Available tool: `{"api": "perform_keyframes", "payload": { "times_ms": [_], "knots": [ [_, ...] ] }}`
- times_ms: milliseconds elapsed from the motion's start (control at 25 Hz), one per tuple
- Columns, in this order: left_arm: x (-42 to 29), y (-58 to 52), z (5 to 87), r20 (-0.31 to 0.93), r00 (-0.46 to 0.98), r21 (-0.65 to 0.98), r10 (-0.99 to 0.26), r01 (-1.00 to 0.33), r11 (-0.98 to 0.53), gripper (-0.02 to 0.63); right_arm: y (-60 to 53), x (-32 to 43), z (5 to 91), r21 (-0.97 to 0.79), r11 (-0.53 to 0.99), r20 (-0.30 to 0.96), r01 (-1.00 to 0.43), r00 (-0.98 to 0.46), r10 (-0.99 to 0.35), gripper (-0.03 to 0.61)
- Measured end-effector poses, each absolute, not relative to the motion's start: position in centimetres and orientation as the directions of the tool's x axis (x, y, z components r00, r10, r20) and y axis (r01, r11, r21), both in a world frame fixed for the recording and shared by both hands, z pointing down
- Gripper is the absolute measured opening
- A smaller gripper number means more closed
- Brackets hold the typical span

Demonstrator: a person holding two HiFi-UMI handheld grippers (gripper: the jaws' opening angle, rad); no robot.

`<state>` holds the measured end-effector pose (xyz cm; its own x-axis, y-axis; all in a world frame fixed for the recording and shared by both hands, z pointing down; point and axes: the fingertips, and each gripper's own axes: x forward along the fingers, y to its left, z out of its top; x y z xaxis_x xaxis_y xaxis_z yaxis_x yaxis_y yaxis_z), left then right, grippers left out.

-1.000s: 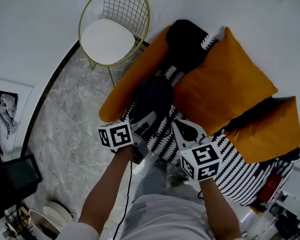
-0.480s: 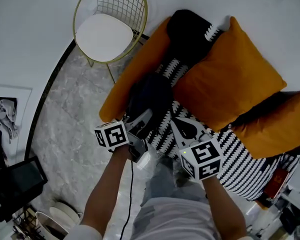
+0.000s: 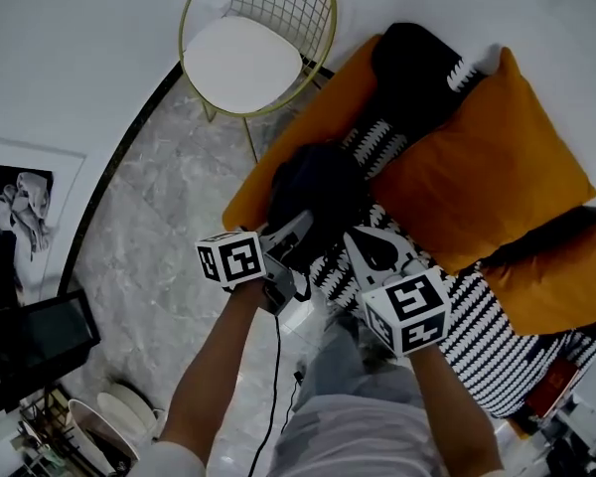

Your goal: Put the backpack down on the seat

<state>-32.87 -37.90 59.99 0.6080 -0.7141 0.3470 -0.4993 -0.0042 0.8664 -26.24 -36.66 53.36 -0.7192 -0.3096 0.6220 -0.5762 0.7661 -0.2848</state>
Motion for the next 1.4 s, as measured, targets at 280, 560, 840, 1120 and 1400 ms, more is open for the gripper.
{"api": "perform_keyframes", "payload": {
  "times_ms": [280,560,840,1120,1400],
  "knots": [
    [-35.5,-38.4,61.3,0.353,0.591,0.837,-0.725,-0.546,-0.038,0.009,-37.0,-29.0,54.4,-0.297,0.796,0.607,-0.527,-0.748,-0.268,0.002],
    [-38.1,-38.8,63.4,0.399,0.578,0.783,-0.711,-0.618,-0.063,0.011,-36.6,-30.8,56.5,-0.314,0.811,0.607,-0.494,-0.761,-0.228,0.002],
    [-40.6,-37.5,65.5,0.465,0.531,0.730,-0.708,-0.682,-0.032,0.046,-35.1,-31.4,57.5,-0.310,0.819,0.619,-0.484,-0.756,-0.212,0.002],
    [-43.6,-37.0,67.8,0.550,0.408,0.647,-0.729,-0.760,0.063,0.171,-34.5,-31.2,58.6,-0.312,0.826,0.631,-0.470,-0.752,-0.190,0.002],
    [-46.9,-36.1,70.5,0.613,0.311,0.598,-0.726,-0.784,0.169,0.298,-34.0,-31.5,59.5,-0.305,0.832,0.646,-0.464,-0.742,-0.178,0.002]
  ]
}}
